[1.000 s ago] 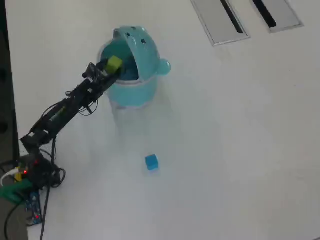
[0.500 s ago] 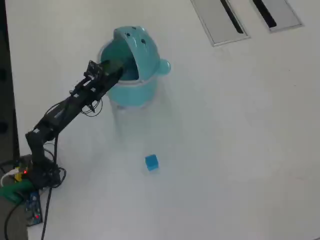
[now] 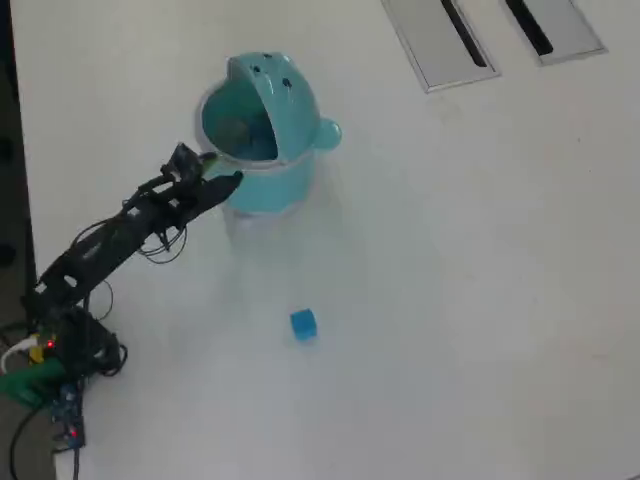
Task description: Grasp RGB lego blocks and put them in the bin one by one.
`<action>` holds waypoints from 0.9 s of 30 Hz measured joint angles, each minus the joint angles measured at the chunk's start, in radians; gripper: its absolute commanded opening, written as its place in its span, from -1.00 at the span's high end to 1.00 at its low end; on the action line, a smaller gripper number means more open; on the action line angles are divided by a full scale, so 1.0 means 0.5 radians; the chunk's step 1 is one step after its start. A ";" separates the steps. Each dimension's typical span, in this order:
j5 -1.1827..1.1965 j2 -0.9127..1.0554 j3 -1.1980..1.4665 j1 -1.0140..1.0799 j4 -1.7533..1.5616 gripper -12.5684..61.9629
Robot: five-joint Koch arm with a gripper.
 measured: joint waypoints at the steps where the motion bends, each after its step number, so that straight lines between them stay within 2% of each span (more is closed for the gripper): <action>1: 0.003 0.086 0.061 0.018 0.052 -0.10; 6: -0.006 0.393 0.276 0.080 0.147 -0.10; 11: -0.028 0.515 0.396 0.202 0.233 -0.10; 23: -0.067 0.543 0.730 0.699 0.252 -0.10; 27: -0.067 0.433 0.730 0.798 0.252 -0.12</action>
